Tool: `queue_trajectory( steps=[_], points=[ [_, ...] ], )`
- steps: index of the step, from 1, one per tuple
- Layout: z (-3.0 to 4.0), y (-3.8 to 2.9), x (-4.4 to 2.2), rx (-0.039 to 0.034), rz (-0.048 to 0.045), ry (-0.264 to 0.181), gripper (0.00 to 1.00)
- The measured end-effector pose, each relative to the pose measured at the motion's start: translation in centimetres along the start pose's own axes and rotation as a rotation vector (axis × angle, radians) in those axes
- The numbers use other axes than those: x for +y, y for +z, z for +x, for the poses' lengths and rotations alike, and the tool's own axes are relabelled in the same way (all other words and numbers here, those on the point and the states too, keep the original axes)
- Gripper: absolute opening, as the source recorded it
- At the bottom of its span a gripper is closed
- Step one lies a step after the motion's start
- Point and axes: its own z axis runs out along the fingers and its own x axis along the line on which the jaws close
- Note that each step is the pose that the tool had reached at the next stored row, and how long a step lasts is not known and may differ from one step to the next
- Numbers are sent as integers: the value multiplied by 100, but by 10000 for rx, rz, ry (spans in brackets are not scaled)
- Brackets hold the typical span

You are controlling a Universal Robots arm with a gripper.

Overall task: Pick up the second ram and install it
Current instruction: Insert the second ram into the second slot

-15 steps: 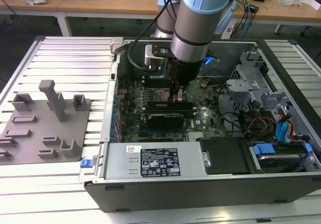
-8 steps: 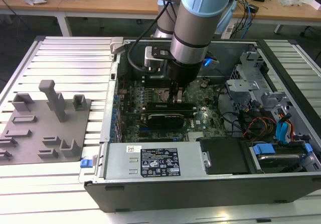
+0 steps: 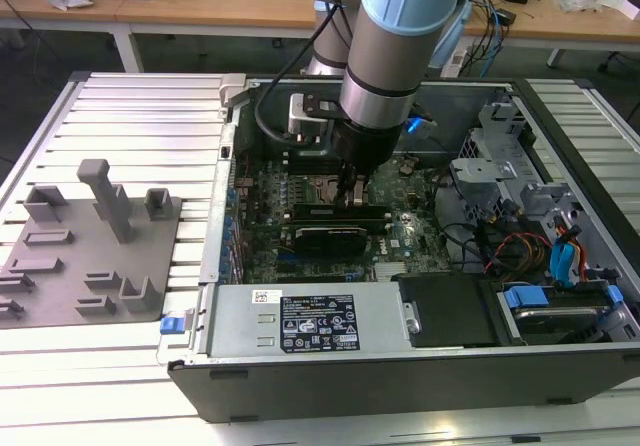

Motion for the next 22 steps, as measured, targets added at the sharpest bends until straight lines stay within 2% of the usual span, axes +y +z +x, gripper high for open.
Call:
queue_trajectory(
  steps=[17,18,19,20,22],
  points=[
    [2,35,-6,2,-2,-55,13],
    [1,38,-8,-6,1,-59,15],
    [1,37,-8,-5,-2,-58,21],
    [1,34,-6,-3,-3,-56,21],
    [-2,-35,1,-3,3,-56,21]
  ],
)
